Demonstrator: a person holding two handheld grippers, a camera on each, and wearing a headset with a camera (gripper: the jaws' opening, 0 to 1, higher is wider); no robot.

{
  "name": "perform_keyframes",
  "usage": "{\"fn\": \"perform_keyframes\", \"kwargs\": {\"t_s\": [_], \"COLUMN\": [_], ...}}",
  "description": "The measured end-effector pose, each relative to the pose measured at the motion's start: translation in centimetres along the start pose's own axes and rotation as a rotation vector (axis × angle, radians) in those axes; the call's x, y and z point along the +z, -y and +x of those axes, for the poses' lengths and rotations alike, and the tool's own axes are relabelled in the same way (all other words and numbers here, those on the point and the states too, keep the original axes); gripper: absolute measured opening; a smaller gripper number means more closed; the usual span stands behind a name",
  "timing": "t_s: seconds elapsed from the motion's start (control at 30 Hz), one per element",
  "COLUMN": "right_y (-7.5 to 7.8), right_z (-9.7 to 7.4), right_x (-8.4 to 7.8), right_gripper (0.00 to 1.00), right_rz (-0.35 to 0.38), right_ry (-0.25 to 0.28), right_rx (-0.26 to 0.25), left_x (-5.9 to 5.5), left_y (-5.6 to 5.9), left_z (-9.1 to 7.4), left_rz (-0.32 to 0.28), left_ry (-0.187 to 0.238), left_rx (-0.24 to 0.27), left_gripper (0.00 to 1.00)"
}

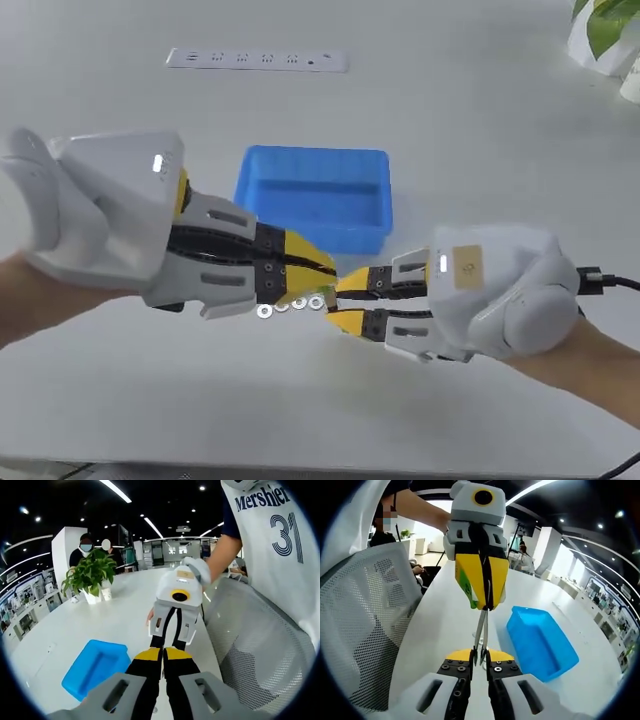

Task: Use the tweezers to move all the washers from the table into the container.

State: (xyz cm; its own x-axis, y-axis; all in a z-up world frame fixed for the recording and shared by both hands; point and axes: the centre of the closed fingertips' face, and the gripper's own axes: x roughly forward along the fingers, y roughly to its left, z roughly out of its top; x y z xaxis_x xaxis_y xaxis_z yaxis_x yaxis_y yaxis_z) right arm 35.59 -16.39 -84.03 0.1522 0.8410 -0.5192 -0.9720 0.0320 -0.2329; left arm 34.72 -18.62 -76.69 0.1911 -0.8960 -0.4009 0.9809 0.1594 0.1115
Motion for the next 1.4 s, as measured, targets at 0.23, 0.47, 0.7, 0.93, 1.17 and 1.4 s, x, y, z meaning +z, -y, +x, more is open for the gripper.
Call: {"fn": "perform_keyframes", "kwargs": {"t_s": [0.23, 0.47, 0.7, 0.93, 1.17, 1.4], "right_y": [0.5, 0.7, 1.2, 1.3, 1.1, 1.2], "right_z": [0.4, 1.0, 1.1, 0.9, 0.9, 1.0], "right_x": [-0.5, -0.7, -0.9, -0.9, -0.6, -0.6], "right_gripper": [0.11, 0.11, 0.11, 0.11, 0.11, 0.11], "right_rz": [0.026, 0.036, 0.047, 0.054, 0.055, 0.053], "right_ry": [-0.015, -0.020, -0.023, -0.026, -0.020, -0.022], "right_rx": [-0.016, -0.026, -0.026, -0.028, -0.020, -0.030], "left_x": [-0.5, -1.1, -1.4, -1.4, -1.3, -1.5], "left_y": [-0.4, -0.9, -1.5, -1.6, -1.4, -1.4], "left_z": [0.3, 0.4, 0.5, 0.7, 0.4, 0.5], "left_rz": [0.017, 0.004, -0.005, -0.007, -0.007, -0.001], "left_ry": [-0.019, -0.032, -0.030, -0.023, -0.023, -0.025], "left_rx": [0.000, 0.005, 0.007, 0.005, 0.009, 0.020], "left_gripper": [0.05, 0.05, 0.05, 0.05, 0.05, 0.05]}}
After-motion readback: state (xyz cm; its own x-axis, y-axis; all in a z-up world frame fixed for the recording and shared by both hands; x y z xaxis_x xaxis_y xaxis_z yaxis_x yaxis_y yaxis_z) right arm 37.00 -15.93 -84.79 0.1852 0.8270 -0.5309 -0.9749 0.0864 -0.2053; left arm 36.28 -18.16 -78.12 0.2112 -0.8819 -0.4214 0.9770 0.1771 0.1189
